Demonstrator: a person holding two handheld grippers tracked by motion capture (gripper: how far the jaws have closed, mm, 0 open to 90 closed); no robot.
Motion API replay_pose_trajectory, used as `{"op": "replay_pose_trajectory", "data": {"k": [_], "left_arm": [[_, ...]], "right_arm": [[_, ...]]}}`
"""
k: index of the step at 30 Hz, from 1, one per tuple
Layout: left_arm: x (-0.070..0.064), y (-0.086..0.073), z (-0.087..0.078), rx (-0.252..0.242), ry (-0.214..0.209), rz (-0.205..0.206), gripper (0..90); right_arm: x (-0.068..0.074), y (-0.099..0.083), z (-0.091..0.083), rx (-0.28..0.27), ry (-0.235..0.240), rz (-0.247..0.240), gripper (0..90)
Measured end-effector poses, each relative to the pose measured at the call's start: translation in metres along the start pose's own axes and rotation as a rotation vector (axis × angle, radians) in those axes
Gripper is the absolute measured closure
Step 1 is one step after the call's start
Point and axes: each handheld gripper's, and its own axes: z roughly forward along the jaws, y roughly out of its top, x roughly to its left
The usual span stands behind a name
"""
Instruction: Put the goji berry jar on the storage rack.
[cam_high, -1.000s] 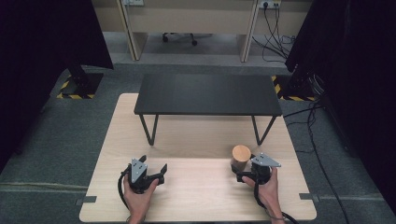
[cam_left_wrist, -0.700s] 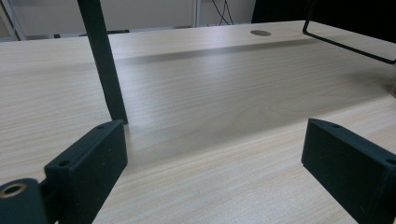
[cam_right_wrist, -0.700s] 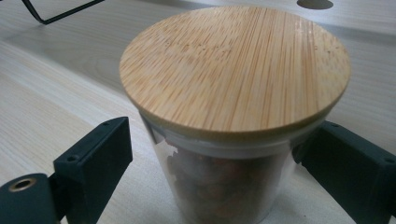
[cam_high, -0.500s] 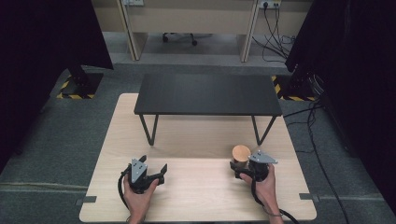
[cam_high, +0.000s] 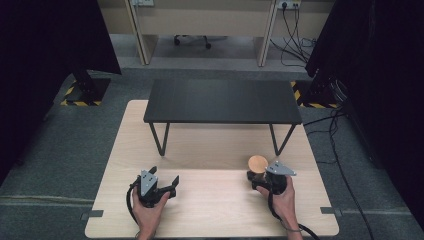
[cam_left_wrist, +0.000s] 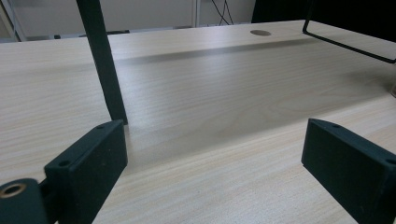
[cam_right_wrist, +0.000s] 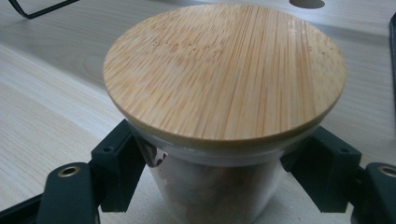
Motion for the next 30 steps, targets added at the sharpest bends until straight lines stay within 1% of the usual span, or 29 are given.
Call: {"op": "replay_pose_trajectory", "data": {"k": [3, 6, 10, 11, 13, 15, 16, 17, 20, 22, 25, 27, 28, 29, 30], "left_arm": [[0.0, 0.0, 0.0, -0.002, 0.0, -0.002, 6.1], [0.0, 0.0, 0.0, 0.001, 0.0, 0.003, 6.1], [0.0, 0.0, 0.001, 0.001, -0.001, 0.003, 6.1], [0.0, 0.0, 0.001, 0.001, -0.001, 0.003, 6.1], [0.0, 0.001, 0.001, 0.005, -0.002, 0.003, 6.2], [0.0, 0.001, 0.001, 0.004, -0.002, 0.003, 6.1], [0.0, 0.001, 0.001, 0.004, -0.002, 0.003, 6.2], [0.0, 0.001, 0.001, 0.003, -0.003, 0.002, 6.2], [0.0, 0.001, 0.001, 0.002, -0.002, 0.003, 6.1], [0.0, 0.001, 0.001, 0.003, -0.002, 0.003, 6.2], [0.0, 0.001, 0.001, 0.003, -0.002, 0.002, 6.2], [0.0, 0.0, 0.001, 0.0, -0.003, 0.001, 6.1], [0.0, 0.0, 0.001, 0.0, -0.003, 0.001, 6.2], [0.0, 0.0, 0.001, -0.001, -0.003, 0.002, 6.2], [0.0, 0.0, 0.001, 0.0, -0.003, 0.002, 6.1]], "right_arm": [[0.002, 0.0, 0.0, -0.002, -0.006, -0.005, 25.6], [0.007, -0.002, -0.001, -0.01, -0.023, -0.024, 26.0], [0.011, -0.003, -0.002, -0.012, -0.042, -0.021, 26.0], [0.015, -0.005, -0.003, -0.02, -0.053, -0.018, 26.0], [0.016, -0.008, -0.005, -0.034, -0.048, -0.007, 26.0], [0.017, -0.01, -0.006, -0.041, -0.055, -0.004, 26.0], [0.019, -0.011, -0.007, -0.047, -0.06, 0.006, 26.0], [0.022, -0.014, -0.01, -0.06, -0.065, 0.024, 26.0], [0.032, -0.012, -0.016, -0.072, -0.093, 0.027, 26.0], [0.042, -0.007, -0.022, -0.083, -0.127, 0.028, 26.0], [0.055, 0.004, -0.032, -0.116, -0.176, 0.033, 26.0], [0.06, 0.013, -0.039, -0.143, -0.196, 0.04, 26.0], [0.06, 0.013, -0.039, -0.143, -0.196, 0.04, 26.0], [0.066, 0.023, -0.046, -0.162, -0.216, 0.032, 26.0], [0.069, 0.029, -0.049, -0.164, -0.226, 0.028, 26.0]]}}
